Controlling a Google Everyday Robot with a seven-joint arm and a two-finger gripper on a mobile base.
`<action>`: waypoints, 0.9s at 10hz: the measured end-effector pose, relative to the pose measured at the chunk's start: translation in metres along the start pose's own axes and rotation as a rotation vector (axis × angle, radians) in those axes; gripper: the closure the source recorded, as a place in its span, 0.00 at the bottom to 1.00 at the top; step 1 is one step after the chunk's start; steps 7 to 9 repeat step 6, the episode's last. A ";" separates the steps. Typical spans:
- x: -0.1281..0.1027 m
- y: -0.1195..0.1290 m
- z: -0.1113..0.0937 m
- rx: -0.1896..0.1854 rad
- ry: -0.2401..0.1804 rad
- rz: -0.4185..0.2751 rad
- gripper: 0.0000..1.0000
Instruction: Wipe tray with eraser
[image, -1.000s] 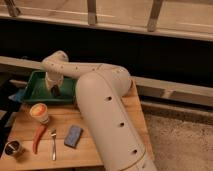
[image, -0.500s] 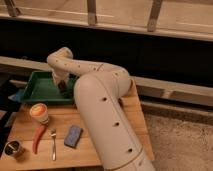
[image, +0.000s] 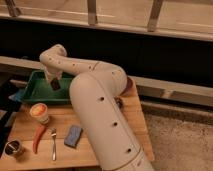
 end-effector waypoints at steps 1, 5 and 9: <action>0.005 0.008 0.000 -0.007 0.004 -0.003 1.00; 0.029 -0.017 0.007 0.019 0.051 0.070 1.00; 0.027 -0.030 0.009 0.024 0.049 0.103 1.00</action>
